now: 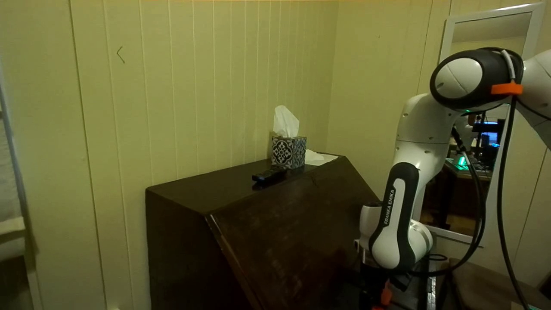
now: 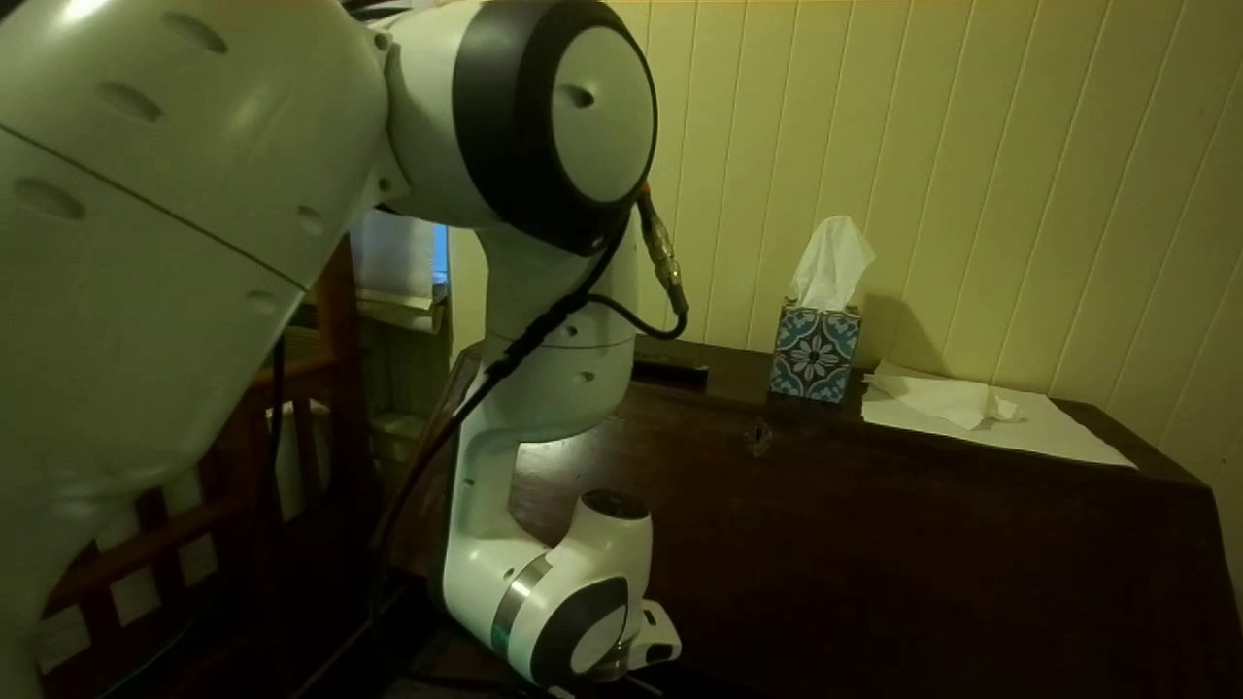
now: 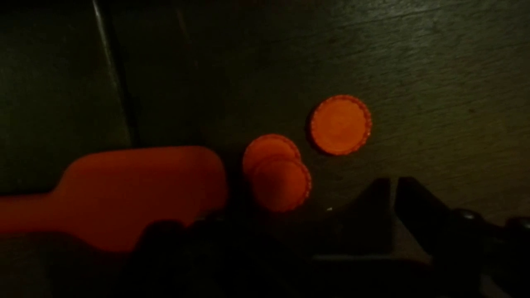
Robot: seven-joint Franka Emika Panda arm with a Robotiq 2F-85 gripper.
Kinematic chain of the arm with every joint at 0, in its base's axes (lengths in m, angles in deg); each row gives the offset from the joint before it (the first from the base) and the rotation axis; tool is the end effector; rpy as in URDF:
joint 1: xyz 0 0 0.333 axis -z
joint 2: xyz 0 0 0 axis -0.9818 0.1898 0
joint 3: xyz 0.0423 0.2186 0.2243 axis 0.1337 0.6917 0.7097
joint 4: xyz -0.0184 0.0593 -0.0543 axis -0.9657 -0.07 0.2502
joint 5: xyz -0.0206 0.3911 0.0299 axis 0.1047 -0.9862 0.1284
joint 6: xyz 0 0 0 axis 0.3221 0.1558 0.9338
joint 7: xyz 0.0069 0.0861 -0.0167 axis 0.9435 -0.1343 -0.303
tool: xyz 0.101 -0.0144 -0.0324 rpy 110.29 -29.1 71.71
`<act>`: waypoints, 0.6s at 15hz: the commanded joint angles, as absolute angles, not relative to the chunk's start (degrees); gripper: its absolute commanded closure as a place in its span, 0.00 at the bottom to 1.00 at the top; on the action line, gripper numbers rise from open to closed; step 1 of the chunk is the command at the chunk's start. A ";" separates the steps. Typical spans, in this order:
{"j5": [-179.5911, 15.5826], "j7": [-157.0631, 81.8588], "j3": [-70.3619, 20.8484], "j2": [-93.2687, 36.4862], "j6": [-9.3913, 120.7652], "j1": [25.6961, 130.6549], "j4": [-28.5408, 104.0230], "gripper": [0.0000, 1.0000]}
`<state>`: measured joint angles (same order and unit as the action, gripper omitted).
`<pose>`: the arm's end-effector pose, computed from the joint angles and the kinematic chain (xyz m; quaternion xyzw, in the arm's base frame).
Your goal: Put the orange block on the top of the shelf
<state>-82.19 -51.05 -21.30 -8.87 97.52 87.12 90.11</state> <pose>0.4049 -0.0579 0.0420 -0.9989 -0.0272 0.0381 0.0026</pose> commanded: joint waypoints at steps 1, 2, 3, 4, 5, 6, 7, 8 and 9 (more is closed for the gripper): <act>-81.84 -49.80 -22.49 -7.54 96.89 85.84 88.87 0.20; -81.82 -49.76 -22.66 -7.47 96.80 85.70 88.85 0.19; -81.80 -49.72 -22.82 -7.44 96.80 85.53 88.86 0.24; -81.79 -49.71 -22.90 -7.44 96.77 85.50 88.84 0.34; -81.76 -49.63 -23.25 -7.47 96.75 85.21 88.81 0.33; -81.72 -49.61 -23.45 -7.50 96.70 84.99 88.80 0.36; -81.69 -49.56 -23.72 -7.54 96.68 84.72 88.81 0.45; -81.67 -49.51 -23.93 -7.57 96.69 84.48 88.83 0.53; -81.65 -49.49 -24.09 -7.57 96.71 84.25 88.83 0.55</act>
